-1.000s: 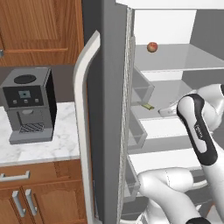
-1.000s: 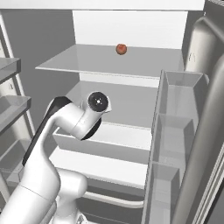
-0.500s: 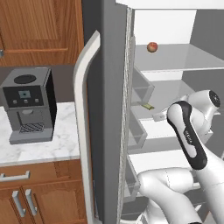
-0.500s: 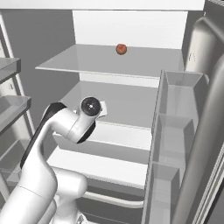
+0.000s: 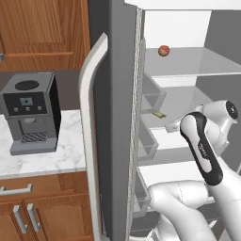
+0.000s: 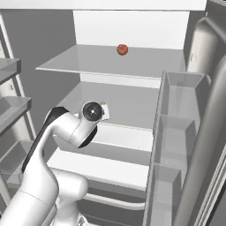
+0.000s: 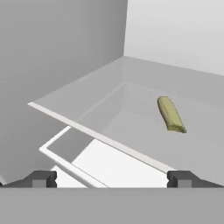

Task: Pick the egg and butter from the fridge and place them by the bowl for mixing.

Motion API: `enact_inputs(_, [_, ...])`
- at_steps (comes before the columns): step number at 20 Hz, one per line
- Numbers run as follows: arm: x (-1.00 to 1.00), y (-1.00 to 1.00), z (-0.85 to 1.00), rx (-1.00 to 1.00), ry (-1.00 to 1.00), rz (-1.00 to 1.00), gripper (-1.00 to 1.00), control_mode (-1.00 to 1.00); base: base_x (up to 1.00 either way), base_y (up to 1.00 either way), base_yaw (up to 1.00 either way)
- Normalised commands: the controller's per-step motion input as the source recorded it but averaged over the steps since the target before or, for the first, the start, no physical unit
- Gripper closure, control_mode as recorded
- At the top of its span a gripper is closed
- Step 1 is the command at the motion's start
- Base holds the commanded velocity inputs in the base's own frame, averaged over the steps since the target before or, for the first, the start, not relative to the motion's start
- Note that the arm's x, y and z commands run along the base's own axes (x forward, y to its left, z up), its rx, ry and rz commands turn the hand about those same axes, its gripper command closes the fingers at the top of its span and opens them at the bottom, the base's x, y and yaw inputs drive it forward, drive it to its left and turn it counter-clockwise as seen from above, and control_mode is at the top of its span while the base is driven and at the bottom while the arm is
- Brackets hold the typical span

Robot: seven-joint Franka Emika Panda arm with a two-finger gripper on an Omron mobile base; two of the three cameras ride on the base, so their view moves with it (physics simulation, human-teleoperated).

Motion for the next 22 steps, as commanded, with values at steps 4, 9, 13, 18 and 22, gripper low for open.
enact_inputs(4, [0.01, -0.07, 0.0, 0.0, -0.02, 0.0, -1.0, -1.0, 0.0, 0.0, 0.0])
enact_inputs(9, [0.15, 0.01, 0.0, 0.0, -0.04, 0.0, -1.0, -1.0, 0.0, 0.0, 0.0])
enact_inputs(13, [0.26, 0.0, 0.0, 0.0, -0.02, 0.0, -1.0, -1.0, 0.0, 0.0, 0.0])
enact_inputs(18, [0.51, -0.03, 0.0, 0.0, 0.0, 0.0, -1.0, -1.0, 0.0, 0.0, 0.0])
enact_inputs(22, [0.39, -0.12, 0.0, 0.0, -0.01, 0.01, -1.0, -1.0, 0.0, 0.0, 0.0])
